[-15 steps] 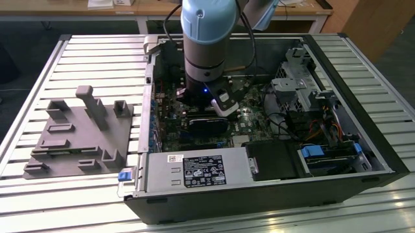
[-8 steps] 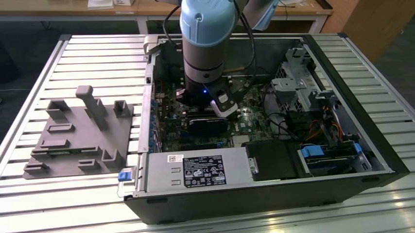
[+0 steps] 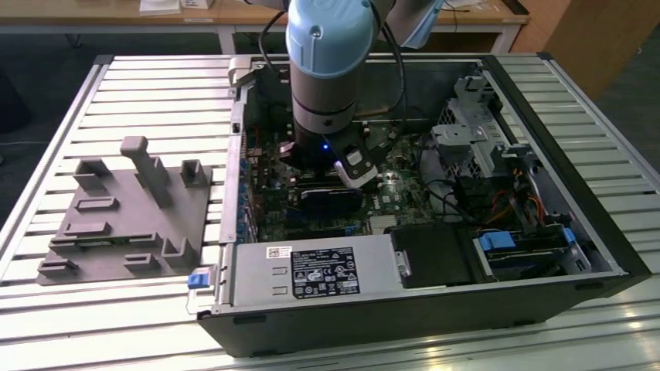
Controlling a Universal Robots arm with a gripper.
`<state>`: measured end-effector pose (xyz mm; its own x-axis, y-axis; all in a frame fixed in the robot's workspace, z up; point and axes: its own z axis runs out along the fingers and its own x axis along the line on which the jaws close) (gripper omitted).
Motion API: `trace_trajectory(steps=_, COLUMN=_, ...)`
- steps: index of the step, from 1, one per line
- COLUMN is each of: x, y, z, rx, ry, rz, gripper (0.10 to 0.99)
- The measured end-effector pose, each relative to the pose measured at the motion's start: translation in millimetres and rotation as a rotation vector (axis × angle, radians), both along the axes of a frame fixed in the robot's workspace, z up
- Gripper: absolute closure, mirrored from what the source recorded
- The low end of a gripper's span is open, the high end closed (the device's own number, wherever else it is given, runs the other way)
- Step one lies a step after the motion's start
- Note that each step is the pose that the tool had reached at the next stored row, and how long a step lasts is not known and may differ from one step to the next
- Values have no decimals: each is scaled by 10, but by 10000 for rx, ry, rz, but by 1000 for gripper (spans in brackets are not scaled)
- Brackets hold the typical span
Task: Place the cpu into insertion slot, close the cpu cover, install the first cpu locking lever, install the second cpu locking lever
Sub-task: 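Install the second cpu locking lever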
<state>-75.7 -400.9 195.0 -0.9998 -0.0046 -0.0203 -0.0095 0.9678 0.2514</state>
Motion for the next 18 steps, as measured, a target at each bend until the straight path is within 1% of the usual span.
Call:
trace_trajectory(steps=8, x=-2, y=0, z=-7, rx=132, ry=-1, rz=1, gripper=980)
trace_trajectory(steps=18, x=-19, y=1, z=-39, rx=296, ry=-2, rz=1, gripper=980)
